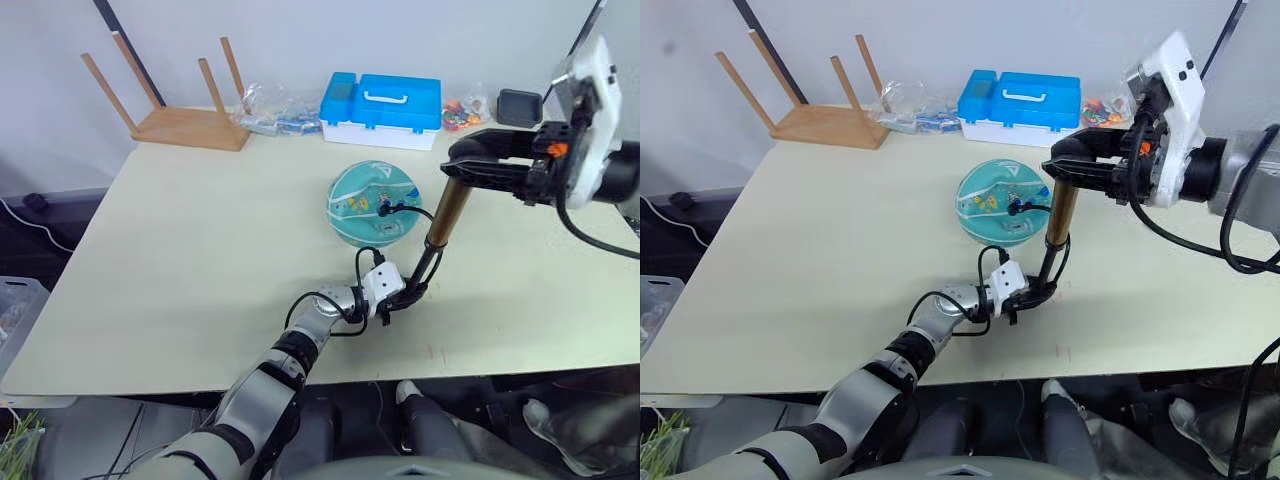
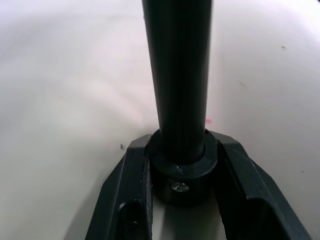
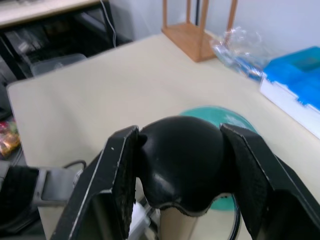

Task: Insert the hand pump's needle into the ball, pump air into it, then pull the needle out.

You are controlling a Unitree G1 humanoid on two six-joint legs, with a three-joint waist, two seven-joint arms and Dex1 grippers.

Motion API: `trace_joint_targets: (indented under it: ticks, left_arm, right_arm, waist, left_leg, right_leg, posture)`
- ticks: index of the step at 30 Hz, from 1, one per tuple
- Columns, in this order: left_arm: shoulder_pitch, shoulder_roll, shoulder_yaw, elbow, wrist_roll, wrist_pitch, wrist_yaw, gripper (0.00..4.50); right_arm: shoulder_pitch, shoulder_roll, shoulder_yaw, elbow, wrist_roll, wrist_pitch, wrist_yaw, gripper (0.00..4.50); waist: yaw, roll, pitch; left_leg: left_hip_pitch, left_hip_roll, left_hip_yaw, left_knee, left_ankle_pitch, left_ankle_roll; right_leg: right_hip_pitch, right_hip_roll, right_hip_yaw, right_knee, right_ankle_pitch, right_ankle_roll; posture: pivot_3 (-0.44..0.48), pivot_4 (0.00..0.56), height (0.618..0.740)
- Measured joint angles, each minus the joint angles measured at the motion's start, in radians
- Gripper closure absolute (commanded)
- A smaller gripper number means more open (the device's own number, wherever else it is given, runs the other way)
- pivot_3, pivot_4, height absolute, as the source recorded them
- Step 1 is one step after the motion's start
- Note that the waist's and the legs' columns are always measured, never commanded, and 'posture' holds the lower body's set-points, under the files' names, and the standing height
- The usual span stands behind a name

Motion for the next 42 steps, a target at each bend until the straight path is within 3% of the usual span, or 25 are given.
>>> trace_joint_targets:
  ticks: [6,7,13,22,31,42]
  left_arm:
    - [0.005,0.001,0.000,0.000,0.001,0.000,-0.002,3.37]
    - [0.016,0.004,0.000,0.000,0.003,0.002,0.007,3.37]
    - [0.042,0.008,0.001,-0.009,0.003,0.009,0.021,3.38]
    - [0.054,0.012,0.001,-0.023,0.005,0.027,0.028,3.38]
    - [0.054,0.013,0.000,-0.025,0.005,0.036,0.026,3.38]
    - [0.050,0.003,-0.019,-0.057,0.007,0.000,0.001,3.38]
  right_arm:
    - [0.073,0.031,-0.009,-0.043,-0.041,-0.054,0.009,2.45]
    - [0.195,0.101,0.014,-0.052,-0.119,-0.141,0.018,2.45]
    - [0.369,0.179,0.142,-0.036,-0.320,-0.307,0.096,2.45]
    - [0.469,0.267,0.295,0.044,-0.550,-0.466,0.175,2.45]
    - [0.476,0.300,0.266,0.050,-0.592,-0.473,0.209,2.45]
    - [0.475,0.193,0.096,-0.058,-0.458,-0.234,0.200,2.45]
  waist:
    - [-0.001,-0.001,-0.002]
    - [-0.003,-0.004,-0.006]
    - [-0.006,-0.002,-0.011]
    - [-0.008,-0.002,-0.021]
    - [-0.007,-0.004,-0.022]
    - [0.000,0.003,-0.010]
  left_leg:
    - [0.001,0.000,-0.004,0.000,0.000,0.000]
    - [0.005,0.000,-0.012,-0.001,0.000,0.000]
    - [0.021,-0.001,-0.020,-0.006,0.000,0.000]
    - [0.026,-0.001,-0.034,-0.009,0.000,0.000]
    - [0.035,-0.002,-0.037,-0.017,0.001,-0.002]
    - [0.019,-0.009,-0.045,-0.020,0.007,-0.012]
  right_leg:
    - [0.003,-0.001,-0.009,0.000,-0.002,-0.003]
    - [0.010,0.000,-0.016,0.001,-0.005,-0.007]
    - [0.025,0.002,-0.022,0.001,-0.014,-0.009]
    - [0.032,0.004,-0.037,0.003,-0.020,-0.015]
    - [0.038,0.002,-0.038,0.003,-0.025,-0.017]
    - [0.028,-0.007,-0.047,0.003,-0.025,-0.018]
  posture:
    - [0.000,0.150,0.740]
    - [0.000,0.150,0.740]
    - [0.000,0.150,0.740]
    - [0.000,0.150,0.740]
    - [0.000,0.150,0.740]
    - [0.000,0.150,0.740]
